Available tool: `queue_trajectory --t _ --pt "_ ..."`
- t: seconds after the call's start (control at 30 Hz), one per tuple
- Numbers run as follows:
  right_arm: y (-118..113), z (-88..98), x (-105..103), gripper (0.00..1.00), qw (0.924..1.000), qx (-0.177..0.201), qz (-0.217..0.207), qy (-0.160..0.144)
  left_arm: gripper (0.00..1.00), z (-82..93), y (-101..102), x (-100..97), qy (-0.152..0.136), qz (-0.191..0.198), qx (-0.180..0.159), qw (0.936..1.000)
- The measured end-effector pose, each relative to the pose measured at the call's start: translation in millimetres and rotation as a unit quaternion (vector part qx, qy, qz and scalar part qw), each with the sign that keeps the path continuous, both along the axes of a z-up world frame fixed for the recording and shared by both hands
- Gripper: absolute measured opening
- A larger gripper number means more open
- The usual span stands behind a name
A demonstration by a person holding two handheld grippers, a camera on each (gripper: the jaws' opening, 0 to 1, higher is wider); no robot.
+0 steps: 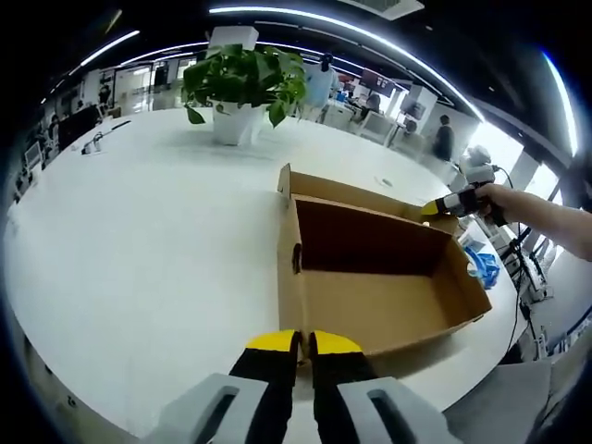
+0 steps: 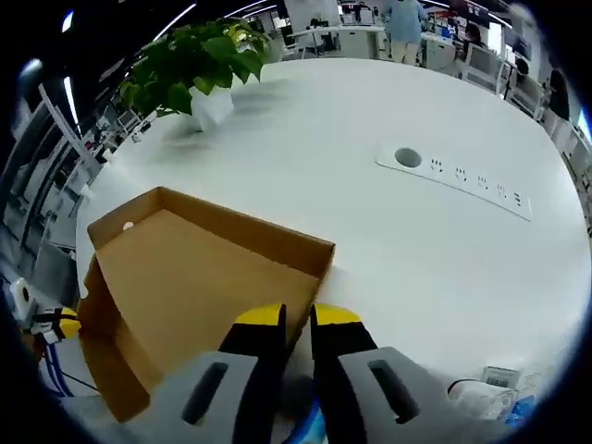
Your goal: Operate the shoe box by opening the lid, removing the specified soft item, and placing it in the target area until the item is outside and the box remains undamaged.
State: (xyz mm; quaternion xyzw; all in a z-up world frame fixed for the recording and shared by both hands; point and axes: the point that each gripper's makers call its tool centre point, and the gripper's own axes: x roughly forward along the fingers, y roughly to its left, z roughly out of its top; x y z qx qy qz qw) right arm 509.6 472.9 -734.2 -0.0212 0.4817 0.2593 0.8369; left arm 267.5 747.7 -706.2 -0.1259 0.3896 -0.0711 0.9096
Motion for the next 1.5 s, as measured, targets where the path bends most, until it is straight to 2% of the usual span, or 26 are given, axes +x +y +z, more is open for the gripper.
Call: queue_trajectory --t 0.3,0.53,1.07,1.5 --pt "-2.1 7.9 -0.6 0.03 0.9999 -0.001 -0.006 -0.010 0.05 -0.4 -0.4 0.1 -0.001 -0.001 -0.001 1.0000" --pt "-4.7 17.4 1.2 0.01 0.9997 0.012 -0.013 -0.014 0.05 -0.5 -0.8 -0.4 0.000 -0.002 0.000 1.0000" --pt "-4.0 54.2 -2.9 0.00 0.9974 0.051 -0.015 -0.049 0.05 -0.4 -1.7 -0.7 -0.002 0.000 0.001 1.0000" --pt "-5.2 80.2 -11.7 0.00 0.9919 0.095 -0.018 -0.083 0.04 0.3 -1.7 -0.9 -0.009 0.002 0.005 0.9999"
